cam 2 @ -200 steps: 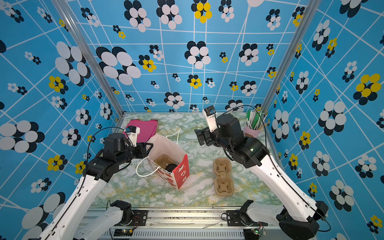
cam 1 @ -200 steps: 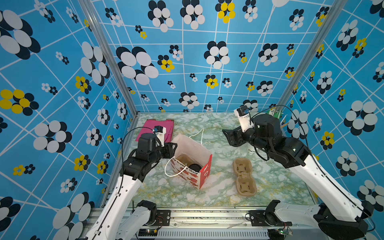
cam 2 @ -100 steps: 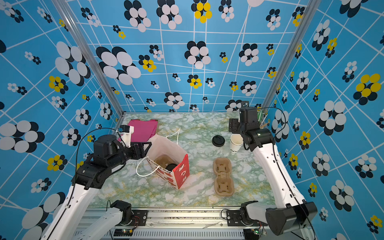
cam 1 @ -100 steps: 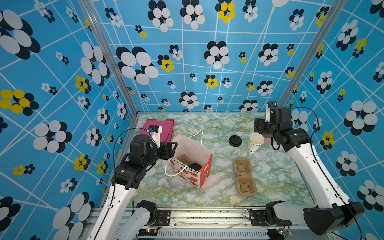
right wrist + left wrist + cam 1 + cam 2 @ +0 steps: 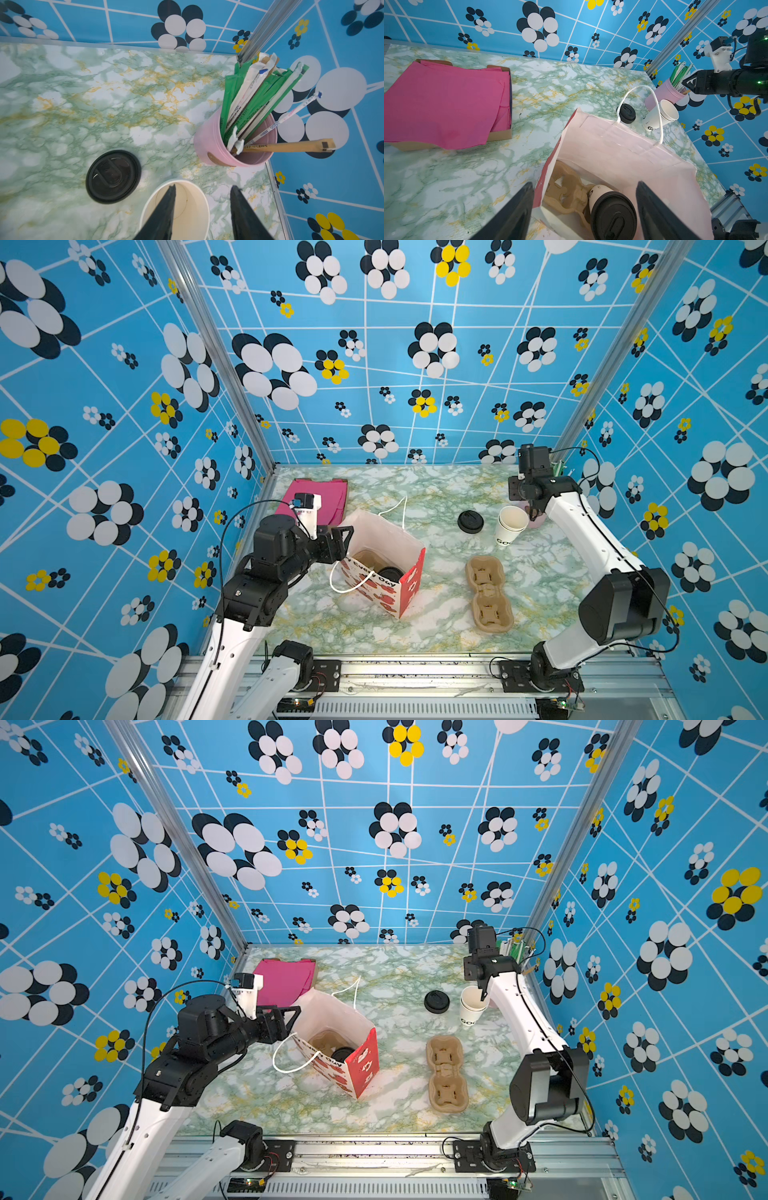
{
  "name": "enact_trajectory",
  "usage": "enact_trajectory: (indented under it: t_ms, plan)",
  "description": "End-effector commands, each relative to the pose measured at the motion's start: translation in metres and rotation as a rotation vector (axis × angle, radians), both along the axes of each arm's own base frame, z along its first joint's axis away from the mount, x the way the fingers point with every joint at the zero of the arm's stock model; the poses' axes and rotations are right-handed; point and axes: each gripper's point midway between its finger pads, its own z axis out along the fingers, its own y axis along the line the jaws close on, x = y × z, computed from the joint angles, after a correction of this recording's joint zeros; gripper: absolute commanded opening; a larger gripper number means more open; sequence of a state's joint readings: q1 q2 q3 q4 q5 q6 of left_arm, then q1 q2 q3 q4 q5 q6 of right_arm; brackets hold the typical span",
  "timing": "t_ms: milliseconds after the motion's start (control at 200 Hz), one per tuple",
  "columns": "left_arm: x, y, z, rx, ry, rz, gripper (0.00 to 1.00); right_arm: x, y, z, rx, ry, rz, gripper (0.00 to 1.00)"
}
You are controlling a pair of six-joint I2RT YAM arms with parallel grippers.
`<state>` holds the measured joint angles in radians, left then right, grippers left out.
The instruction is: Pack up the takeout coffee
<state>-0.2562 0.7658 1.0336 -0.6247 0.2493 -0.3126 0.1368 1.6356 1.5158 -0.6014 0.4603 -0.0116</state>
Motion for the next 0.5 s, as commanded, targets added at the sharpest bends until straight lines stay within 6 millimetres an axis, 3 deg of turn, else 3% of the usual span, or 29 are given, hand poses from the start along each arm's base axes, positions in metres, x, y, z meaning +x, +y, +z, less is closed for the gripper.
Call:
enact_trajectory:
  t_ms: [0, 70, 100, 235, 500]
  plan:
    - [-0.002, 0.002, -0.005, 0.027, -0.004, -0.004, 0.78, 0.015, -0.014, 0.023, -0.095, -0.057, -0.042, 0.43]
    - [-0.003, 0.002, -0.006, 0.031, -0.003, -0.003, 0.78, 0.020, -0.017, 0.017, -0.128, -0.034, -0.048, 0.40]
    - [-0.003, 0.002, -0.006, 0.032, -0.004, -0.003, 0.79, 0.025, -0.018, 0.029, -0.137, -0.059, -0.055, 0.40]
    - [-0.004, 0.003, -0.005, 0.032, -0.006, 0.001, 0.78, 0.034, -0.021, 0.028, -0.167, -0.051, -0.065, 0.39]
    - [-0.006, 0.004, -0.009, 0.034, 0.002, 0.003, 0.79, 0.047, -0.027, 0.017, -0.216, -0.016, -0.073, 0.34]
